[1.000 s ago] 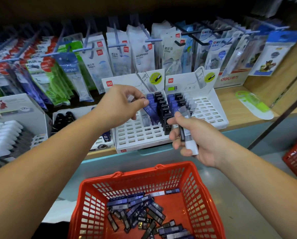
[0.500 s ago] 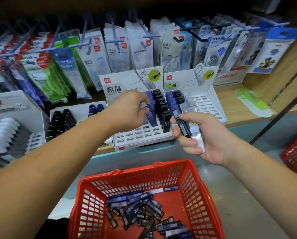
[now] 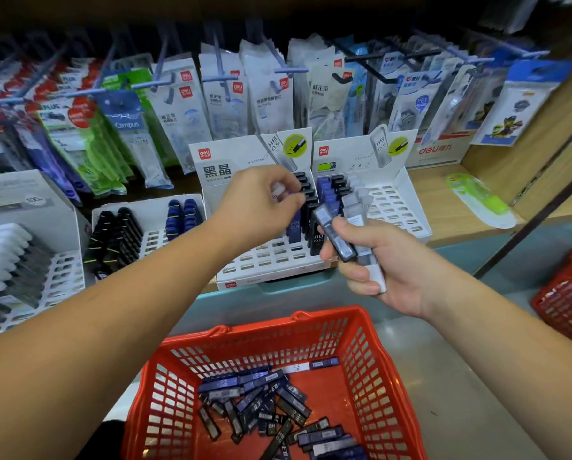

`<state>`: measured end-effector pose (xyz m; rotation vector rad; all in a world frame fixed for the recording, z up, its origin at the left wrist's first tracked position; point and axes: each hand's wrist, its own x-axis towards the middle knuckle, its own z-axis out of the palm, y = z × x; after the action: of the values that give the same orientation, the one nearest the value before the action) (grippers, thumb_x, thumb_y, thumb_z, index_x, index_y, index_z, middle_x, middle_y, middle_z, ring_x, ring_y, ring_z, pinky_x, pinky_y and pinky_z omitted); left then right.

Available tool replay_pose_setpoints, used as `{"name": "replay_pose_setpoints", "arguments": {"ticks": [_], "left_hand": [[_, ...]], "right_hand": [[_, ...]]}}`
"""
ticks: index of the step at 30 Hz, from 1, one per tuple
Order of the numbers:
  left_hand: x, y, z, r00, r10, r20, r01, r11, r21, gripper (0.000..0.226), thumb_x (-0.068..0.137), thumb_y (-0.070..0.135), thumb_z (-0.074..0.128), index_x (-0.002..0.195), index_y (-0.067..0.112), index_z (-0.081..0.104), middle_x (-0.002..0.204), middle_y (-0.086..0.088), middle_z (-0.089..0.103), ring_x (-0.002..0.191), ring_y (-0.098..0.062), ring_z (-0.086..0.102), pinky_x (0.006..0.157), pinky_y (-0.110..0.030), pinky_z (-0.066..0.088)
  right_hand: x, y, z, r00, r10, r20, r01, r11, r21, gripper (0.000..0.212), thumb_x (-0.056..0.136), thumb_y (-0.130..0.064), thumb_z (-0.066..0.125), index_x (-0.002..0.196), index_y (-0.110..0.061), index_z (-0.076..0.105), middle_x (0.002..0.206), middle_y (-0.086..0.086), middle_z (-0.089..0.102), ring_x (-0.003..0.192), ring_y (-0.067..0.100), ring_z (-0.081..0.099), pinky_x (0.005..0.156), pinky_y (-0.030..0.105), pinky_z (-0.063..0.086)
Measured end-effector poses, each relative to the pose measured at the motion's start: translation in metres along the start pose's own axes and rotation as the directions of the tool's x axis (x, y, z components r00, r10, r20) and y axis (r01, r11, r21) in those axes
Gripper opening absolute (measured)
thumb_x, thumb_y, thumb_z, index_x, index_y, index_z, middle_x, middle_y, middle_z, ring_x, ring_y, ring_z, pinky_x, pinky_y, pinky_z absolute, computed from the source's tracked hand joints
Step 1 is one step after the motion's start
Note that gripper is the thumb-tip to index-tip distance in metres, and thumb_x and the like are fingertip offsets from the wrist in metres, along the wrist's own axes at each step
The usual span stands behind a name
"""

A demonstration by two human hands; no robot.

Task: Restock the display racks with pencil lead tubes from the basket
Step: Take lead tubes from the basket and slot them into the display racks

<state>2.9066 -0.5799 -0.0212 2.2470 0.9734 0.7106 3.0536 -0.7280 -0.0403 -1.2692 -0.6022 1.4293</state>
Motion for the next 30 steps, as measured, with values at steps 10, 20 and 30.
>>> {"name": "replay_pose_setpoints", "arguments": {"ticks": [10, 20, 30], "left_hand": [[-0.029, 0.01, -0.031, 0.916, -0.046, 0.398, 0.19, 0.925, -0.33, 0.014, 0.087, 0.019, 0.082, 0.095, 0.01, 0.075, 0.071, 0.007, 0.058, 0.05, 0.0, 0.048, 0.044, -0.008, 0.033], [-0.038, -0.005, -0.048, 0.849, -0.145, 0.509, 0.413, 0.782, -0.466, 0.016, 0.098, 0.03, 0.069, 0.093, 0.015, 0.066, 0.061, 0.006, 0.058, 0.052, -0.012, 0.023, 0.045, -0.022, 0.013], [-0.035, -0.027, -0.067, 0.92, -0.247, 0.305, 0.391, 0.642, -0.66, 0.019, 0.101, 0.019, 0.065, 0.086, 0.015, 0.056, 0.082, -0.01, 0.068, 0.058, -0.014, 0.05, 0.037, -0.018, 0.019]], "right_hand": [[0.0, 0.002, 0.03, 0.994, 0.013, 0.111, 0.021, 0.954, -0.298, 0.015, 0.1, -0.024, 0.064, 0.108, -0.011, 0.063, 0.095, 0.02, 0.074, 0.047, 0.017, 0.041, 0.04, 0.021, 0.023], [0.0, 0.005, 0.048, 0.979, 0.053, 0.198, 0.024, 0.93, -0.368, 0.019, 0.102, -0.028, 0.06, 0.104, -0.01, 0.055, 0.087, 0.012, 0.064, 0.05, 0.017, 0.041, 0.044, 0.025, 0.024], [0.004, 0.007, 0.052, 0.961, 0.176, 0.213, -0.094, 0.934, -0.346, 0.023, 0.103, -0.01, 0.056, 0.125, -0.003, 0.059, 0.078, 0.01, 0.058, 0.056, 0.021, 0.05, 0.034, 0.021, 0.023]]}}
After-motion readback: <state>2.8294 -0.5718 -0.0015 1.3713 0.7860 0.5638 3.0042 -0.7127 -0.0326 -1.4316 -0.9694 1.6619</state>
